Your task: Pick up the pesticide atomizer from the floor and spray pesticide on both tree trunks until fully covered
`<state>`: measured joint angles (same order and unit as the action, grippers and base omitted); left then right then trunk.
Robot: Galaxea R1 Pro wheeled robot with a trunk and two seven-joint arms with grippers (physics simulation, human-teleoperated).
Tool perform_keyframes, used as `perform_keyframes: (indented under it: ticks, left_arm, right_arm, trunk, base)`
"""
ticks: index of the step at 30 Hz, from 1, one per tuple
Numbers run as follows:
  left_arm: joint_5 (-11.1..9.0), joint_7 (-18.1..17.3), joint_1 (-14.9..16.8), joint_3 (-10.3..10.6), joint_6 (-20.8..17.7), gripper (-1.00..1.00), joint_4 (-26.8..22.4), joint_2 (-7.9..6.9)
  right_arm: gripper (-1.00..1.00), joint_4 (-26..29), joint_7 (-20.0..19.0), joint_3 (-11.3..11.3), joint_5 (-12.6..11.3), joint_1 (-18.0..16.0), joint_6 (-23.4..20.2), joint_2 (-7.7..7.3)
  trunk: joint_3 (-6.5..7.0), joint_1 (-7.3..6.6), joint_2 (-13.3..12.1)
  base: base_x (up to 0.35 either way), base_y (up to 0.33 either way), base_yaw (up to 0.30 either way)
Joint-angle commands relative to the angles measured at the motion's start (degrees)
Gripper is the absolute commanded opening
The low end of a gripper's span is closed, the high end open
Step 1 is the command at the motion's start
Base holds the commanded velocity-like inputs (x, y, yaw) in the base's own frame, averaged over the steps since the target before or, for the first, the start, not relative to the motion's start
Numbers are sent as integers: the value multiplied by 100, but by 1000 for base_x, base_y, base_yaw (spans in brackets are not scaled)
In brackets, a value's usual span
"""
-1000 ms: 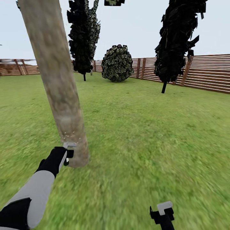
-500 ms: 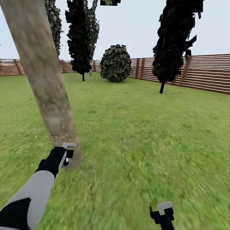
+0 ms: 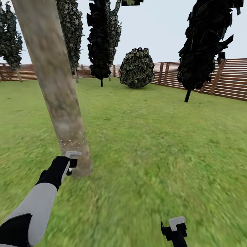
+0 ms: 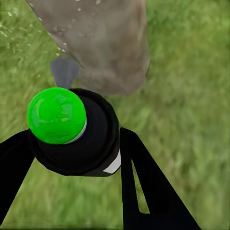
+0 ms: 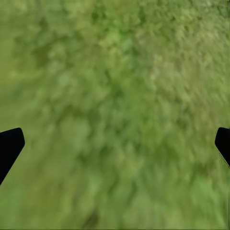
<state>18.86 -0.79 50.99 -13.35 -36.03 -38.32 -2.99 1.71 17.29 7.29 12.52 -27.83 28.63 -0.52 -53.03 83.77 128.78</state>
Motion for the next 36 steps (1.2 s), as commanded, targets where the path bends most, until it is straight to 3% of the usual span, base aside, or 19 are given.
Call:
perform_keyframes:
  ticks: [1, 11, 13, 15, 19, 22, 26, 28, 31, 33, 36]
  left_arm:
    - [-5, -9, -12, -15, -20, -100, 45, -6]
    - [-14, -9, -28, -25, -25, -100, 73, -20]
    - [-14, -2, -28, -88, -27, -100, 136, -117]
    - [-19, 4, -71, -139, -22, -100, 260, -326]
    - [-23, 17, -205, -275, 13, -100, 524, -487]
    - [-30, 18, -219, -400, 31, -100, 545, -453]
    - [-41, 18, -225, -410, 47, -100, 639, -270]
    - [-28, 18, -225, -423, 51, -100, 663, -255]
    - [-20, 16, -224, -439, 42, -100, 668, -459]
    - [-31, 5, -228, -443, 15, -100, 678, -907]
    - [-48, 7, -272, -443, 53, -100, 912, -1007]
  right_arm:
    - [100, -4, 56, 44, 31, -3, -7, 0]
    - [100, -4, 56, 44, 31, -3, -7, 0]
    - [100, -4, 56, 44, 31, -3, -7, 0]
    - [100, -4, 56, 47, 31, -3, -7, 0]
    - [100, -4, 56, 46, 31, -3, -7, 0]
    - [100, -4, 56, 45, 31, -3, -7, 0]
    - [100, -4, 56, 45, 31, -3, -7, 0]
    - [100, -4, 56, 44, 31, -3, -7, 0]
    - [100, -4, 56, 44, 31, -3, -7, 0]
    - [100, -4, 56, 44, 31, -3, -7, 0]
    - [100, -4, 56, 44, 31, -3, -7, 0]
  trunk:
    - [-5, 0, 2]
    - [-5, 0, 2]
    - [-5, 0, 2]
    - [-5, 0, 2]
    - [-5, 0, 2]
    - [-5, 0, 2]
    - [-5, 0, 2]
    - [-5, 0, 2]
    - [-5, 0, 2]
    - [-5, 0, 2]
    - [-5, 0, 2]
  base:
    - [116, -269, 20]
    - [120, -269, 2]
    - [122, -269, 105]
    - [122, -269, 209]
    - [122, -269, 265]
    - [122, -269, 200]
    - [122, -269, 22]
    - [122, -269, 3]
    - [127, -269, 1]
    - [136, -269, 0]
    - [138, -269, 23]
